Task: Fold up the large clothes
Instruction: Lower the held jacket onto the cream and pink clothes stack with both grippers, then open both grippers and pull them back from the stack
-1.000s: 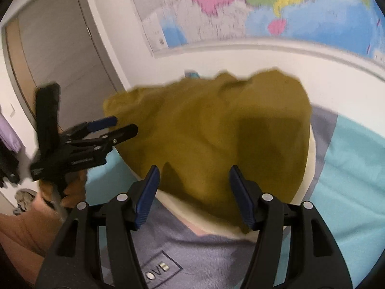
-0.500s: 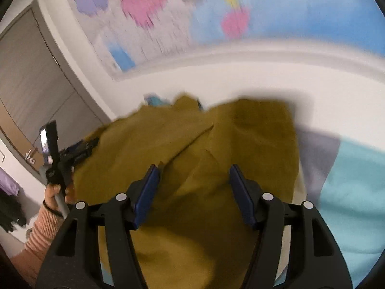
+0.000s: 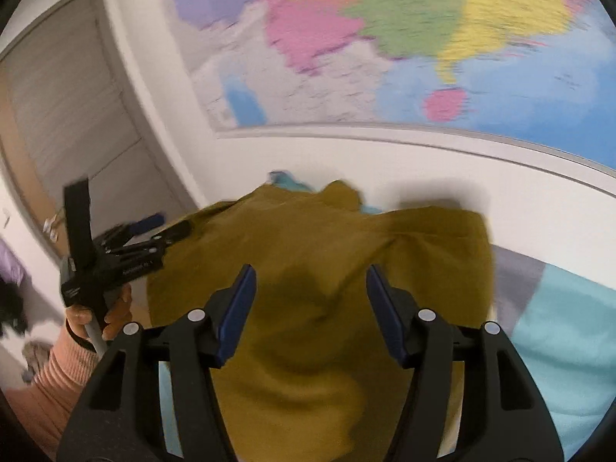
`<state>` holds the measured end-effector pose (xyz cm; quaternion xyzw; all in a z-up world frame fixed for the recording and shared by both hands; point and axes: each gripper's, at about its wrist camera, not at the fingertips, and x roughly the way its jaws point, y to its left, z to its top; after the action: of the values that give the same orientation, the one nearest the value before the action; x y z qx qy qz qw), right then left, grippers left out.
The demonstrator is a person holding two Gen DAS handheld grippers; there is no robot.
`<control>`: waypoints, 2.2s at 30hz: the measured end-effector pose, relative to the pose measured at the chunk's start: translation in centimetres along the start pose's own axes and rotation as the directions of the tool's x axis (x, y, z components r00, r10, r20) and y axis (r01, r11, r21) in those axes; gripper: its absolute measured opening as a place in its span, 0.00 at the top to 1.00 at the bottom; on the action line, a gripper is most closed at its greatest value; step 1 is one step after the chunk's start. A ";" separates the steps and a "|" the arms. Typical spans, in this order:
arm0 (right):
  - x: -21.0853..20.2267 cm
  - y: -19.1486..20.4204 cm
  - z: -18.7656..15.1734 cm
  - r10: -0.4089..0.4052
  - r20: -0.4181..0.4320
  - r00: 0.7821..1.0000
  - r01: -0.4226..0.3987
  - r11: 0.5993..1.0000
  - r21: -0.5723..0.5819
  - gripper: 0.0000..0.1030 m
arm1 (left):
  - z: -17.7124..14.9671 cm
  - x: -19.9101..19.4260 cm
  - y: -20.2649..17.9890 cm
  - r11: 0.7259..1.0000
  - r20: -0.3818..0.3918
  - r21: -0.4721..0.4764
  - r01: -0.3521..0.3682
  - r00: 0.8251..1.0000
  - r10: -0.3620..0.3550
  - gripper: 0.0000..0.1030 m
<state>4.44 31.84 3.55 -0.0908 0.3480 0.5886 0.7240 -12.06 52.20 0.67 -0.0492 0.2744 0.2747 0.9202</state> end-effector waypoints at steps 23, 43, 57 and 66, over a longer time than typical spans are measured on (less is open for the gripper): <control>-3.2 0.6 -6.2 -0.029 0.037 0.999 0.029 1.000 0.006 0.35 | -3.7 -2.1 -6.8 0.997 -0.039 0.062 0.046 0.998 -0.043 0.21; -8.1 2.5 -11.1 -0.101 0.136 0.986 0.104 0.994 -0.017 0.12 | -8.3 -8.5 -9.3 0.999 -0.002 -0.047 -0.006 1.000 0.006 0.07; -10.9 4.5 -14.3 -0.175 0.153 0.973 0.184 0.982 -0.049 0.05 | -11.6 -11.5 -10.3 0.990 -0.034 -0.133 -0.037 0.999 0.033 0.07; -11.8 4.7 -15.4 -0.168 0.154 0.974 0.177 0.983 -0.044 0.05 | -12.2 -13.2 -10.6 0.987 -0.026 -0.153 -0.051 0.998 0.048 0.07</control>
<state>-6.75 15.61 0.66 -0.0971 0.2665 0.5385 0.7934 -21.49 34.00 -3.27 -0.1163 0.2640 0.3174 0.9034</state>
